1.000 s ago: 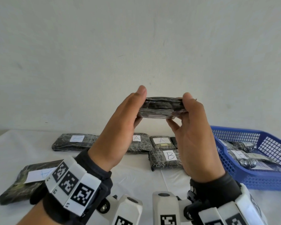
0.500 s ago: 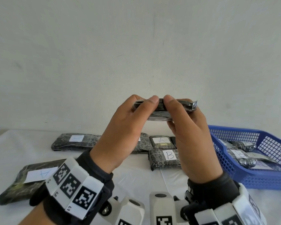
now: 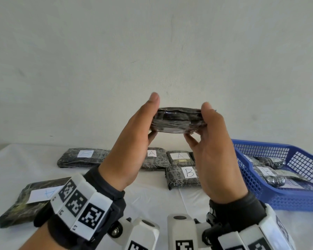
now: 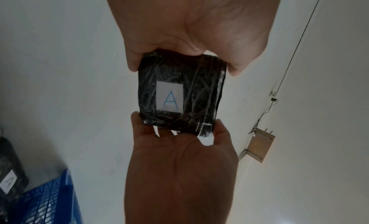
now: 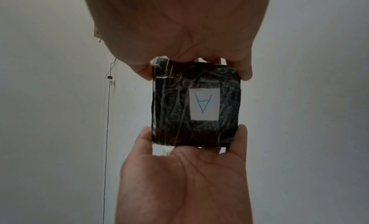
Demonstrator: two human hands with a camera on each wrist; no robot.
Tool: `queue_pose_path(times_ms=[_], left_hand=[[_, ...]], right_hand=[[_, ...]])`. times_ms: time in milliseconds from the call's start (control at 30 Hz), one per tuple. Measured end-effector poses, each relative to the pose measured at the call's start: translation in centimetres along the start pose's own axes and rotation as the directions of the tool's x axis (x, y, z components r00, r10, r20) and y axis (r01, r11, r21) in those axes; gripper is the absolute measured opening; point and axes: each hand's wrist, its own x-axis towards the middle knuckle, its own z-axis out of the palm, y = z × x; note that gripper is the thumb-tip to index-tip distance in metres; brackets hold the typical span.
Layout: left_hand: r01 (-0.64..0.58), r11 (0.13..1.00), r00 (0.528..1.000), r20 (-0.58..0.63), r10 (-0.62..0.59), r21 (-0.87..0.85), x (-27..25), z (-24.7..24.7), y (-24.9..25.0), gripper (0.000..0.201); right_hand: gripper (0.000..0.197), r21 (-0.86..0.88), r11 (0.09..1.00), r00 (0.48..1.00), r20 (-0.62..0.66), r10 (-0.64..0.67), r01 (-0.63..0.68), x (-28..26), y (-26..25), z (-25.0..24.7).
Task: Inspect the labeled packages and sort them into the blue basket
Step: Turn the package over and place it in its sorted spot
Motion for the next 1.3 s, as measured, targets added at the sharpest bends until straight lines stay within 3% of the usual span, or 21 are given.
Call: queue_pose_path(times_ms=[67,133,233,267,333,433,500,567,600,667,733,800,1067,1300], left_hand=[[0.016,0.999,1.0,-0.004,-0.016,-0.028,0.0,-0.2,0.0,0.03],[-0.005,1.0,1.0,-0.018,0.005,0.005,0.1,-0.4,-0.4,0.037],[-0.014,0.995,1.0,-0.026,0.016,0.102,0.2,-0.3,-0.7,0.045],[0.011,0.99,1.0,-0.015,-0.009,0.144,0.3,-0.4,-0.8,0.056],[0.067,0.984,0.997,0.015,-0.07,0.167,0.5,-0.5,-0.9,0.076],[0.068,0.983,0.997,0.012,-0.071,0.168,0.7,-1.1,-0.9,0.068],[-0.003,0.974,1.0,-0.005,0.004,0.226,0.9,-1.5,-1.1,0.042],[-0.051,0.971,0.998,-0.008,0.055,0.233,1.0,-1.6,-1.3,0.027],[-0.065,0.977,0.998,0.001,0.067,0.203,1.0,-1.5,-1.4,0.026],[-0.095,0.988,0.995,0.024,0.093,0.123,1.0,-1.3,-1.6,0.024],[-0.119,0.993,0.991,0.057,0.118,0.014,0.9,-1.0,-1.6,0.028],[-0.132,0.987,0.989,0.061,0.138,-0.092,0.7,-0.8,-1.4,0.039],[-0.223,0.969,0.972,0.052,0.23,-0.107,0.6,-0.4,-1.3,0.006],[-0.315,0.944,0.945,0.058,0.321,-0.098,0.4,-0.1,-1.3,0.008]], right_hand=[[0.019,0.025,0.999,0.999,0.024,0.022,-0.022,0.1,0.1,-0.1],[0.021,0.156,0.982,0.994,0.041,0.102,-0.107,0.4,-0.2,-0.2],[0.006,0.443,0.843,0.95,0.081,0.303,-0.307,0.7,-0.6,-0.7],[0.011,0.472,0.816,0.937,0.072,0.342,-0.334,0.7,-0.8,-0.7],[0.047,0.484,0.811,0.931,0.028,0.363,-0.33,0.9,-0.5,-1.1],[0.068,0.375,0.887,0.957,0.003,0.291,-0.271,1.2,0.0,-2.0],[0.058,0.081,0.974,0.978,0.017,0.21,-0.211,1.2,0.4,-2.4],[0.047,-0.182,0.976,0.991,0.039,0.125,-0.116,1.0,0.3,-2.1],[0.045,-0.224,0.97,0.993,0.047,0.105,-0.092,0.9,0.4,-1.8],[0.031,-0.176,0.982,0.995,0.048,0.085,-0.075,0.8,0.4,-1.3],[0.018,0.017,0.992,0.991,0.061,0.12,-0.121,0.6,0.1,-0.8],[0.037,0.147,0.973,0.984,0.06,0.169,-0.177,0.6,-0.1,-0.5],[0.032,0.081,0.997,0.999,0.033,0.006,-0.009,0.4,-0.3,-0.1],[0.031,0.081,0.997,0.999,0.031,-0.019,0.017,0.4,-0.5,-0.2]])
